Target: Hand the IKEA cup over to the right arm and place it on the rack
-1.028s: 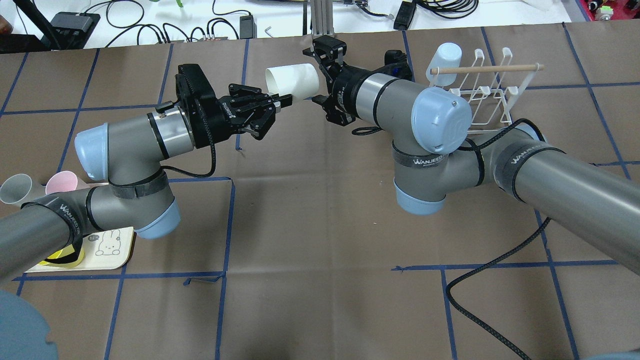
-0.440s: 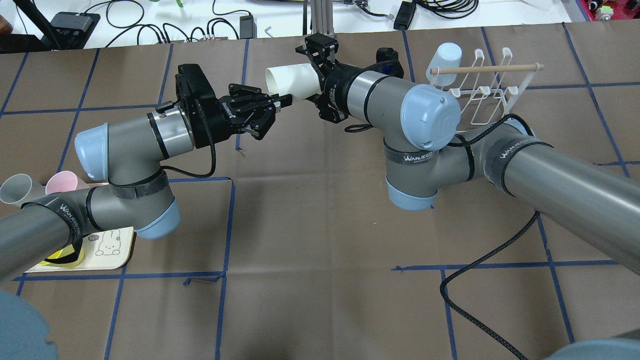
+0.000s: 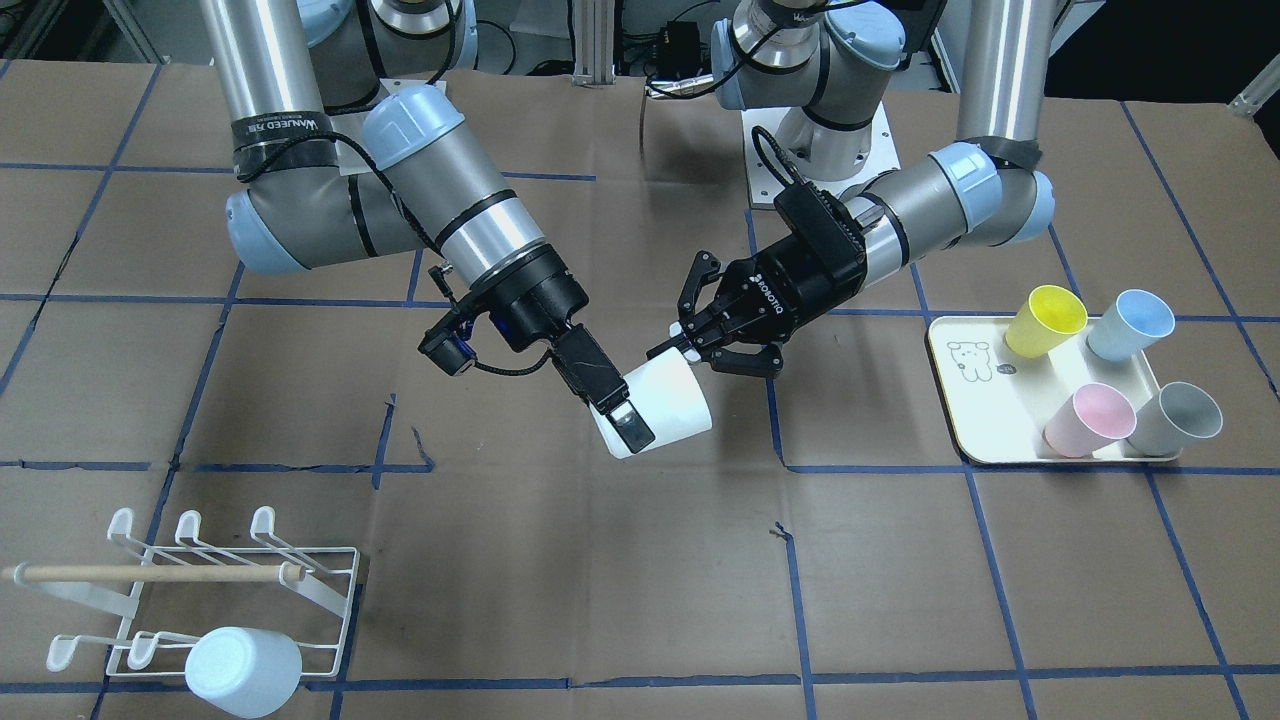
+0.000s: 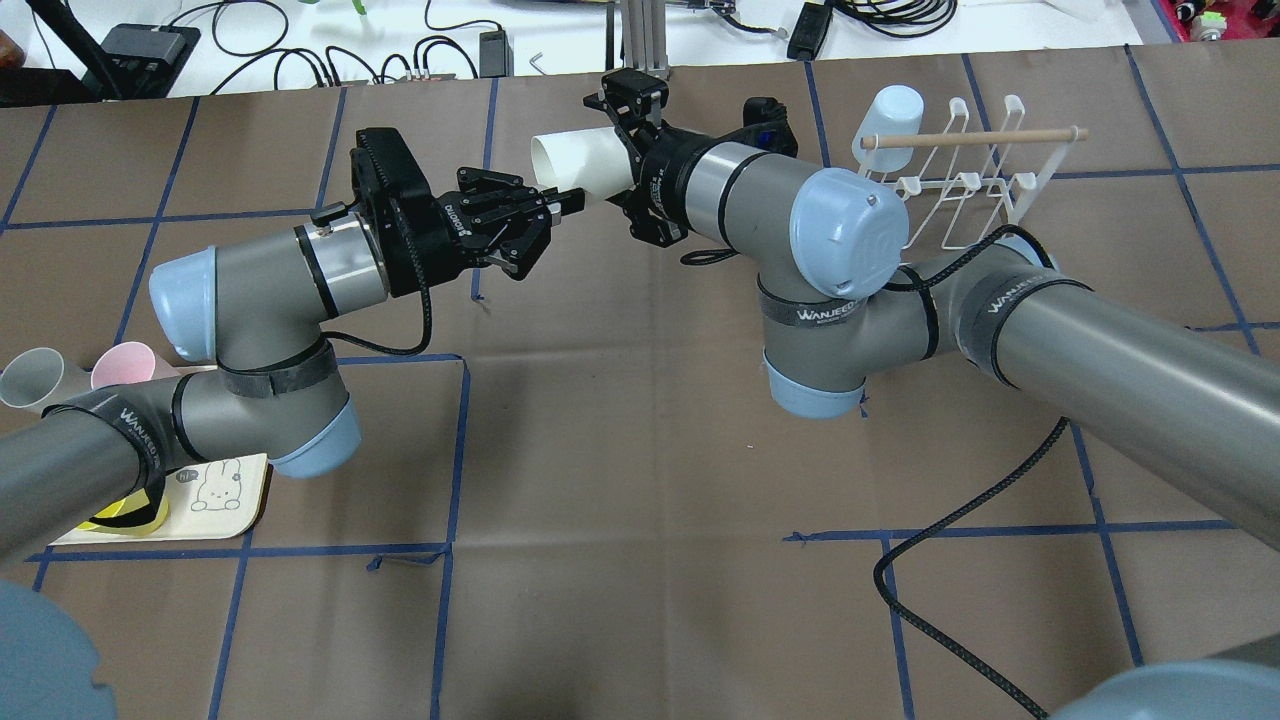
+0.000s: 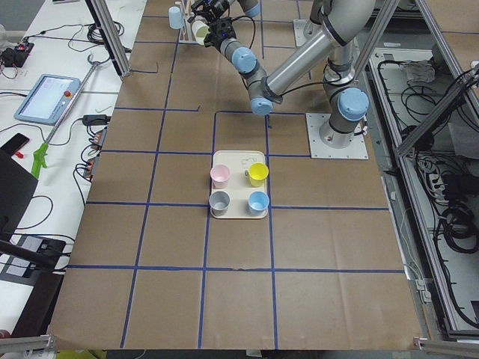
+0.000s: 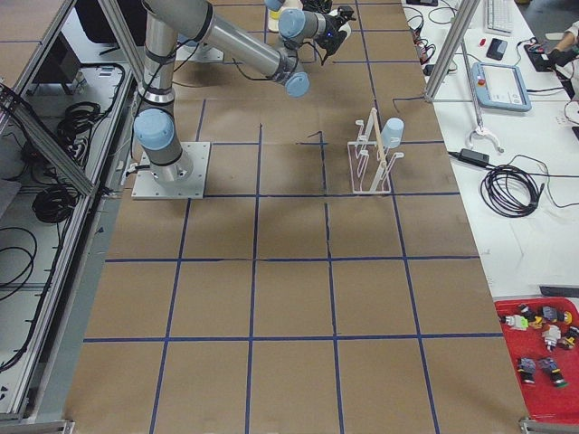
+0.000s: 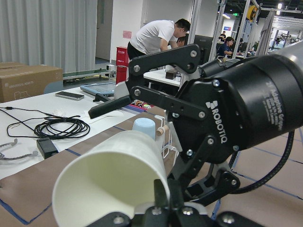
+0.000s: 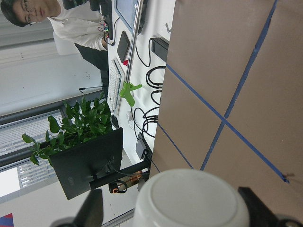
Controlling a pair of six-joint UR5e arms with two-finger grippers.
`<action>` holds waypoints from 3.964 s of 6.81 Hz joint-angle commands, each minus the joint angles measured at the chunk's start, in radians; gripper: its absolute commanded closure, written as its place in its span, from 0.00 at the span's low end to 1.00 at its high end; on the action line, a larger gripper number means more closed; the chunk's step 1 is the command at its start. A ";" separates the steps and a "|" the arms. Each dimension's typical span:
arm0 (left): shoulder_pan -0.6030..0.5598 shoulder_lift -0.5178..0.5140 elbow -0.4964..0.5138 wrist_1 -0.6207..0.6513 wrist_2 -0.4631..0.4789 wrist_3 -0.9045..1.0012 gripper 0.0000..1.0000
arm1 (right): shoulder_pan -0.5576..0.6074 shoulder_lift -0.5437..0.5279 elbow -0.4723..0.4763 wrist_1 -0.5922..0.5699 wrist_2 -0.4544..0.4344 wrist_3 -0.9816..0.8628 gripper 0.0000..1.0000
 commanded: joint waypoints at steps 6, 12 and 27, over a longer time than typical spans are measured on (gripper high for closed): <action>0.000 0.002 0.002 0.000 0.000 0.001 0.94 | 0.011 0.003 0.001 -0.002 0.000 0.001 0.43; 0.000 0.000 0.006 -0.002 0.002 -0.001 0.09 | 0.011 0.003 0.001 -0.003 0.005 0.006 0.57; -0.113 0.082 0.556 -1.317 1.130 -0.393 0.00 | -0.444 -0.067 -0.009 0.017 0.077 -1.321 0.90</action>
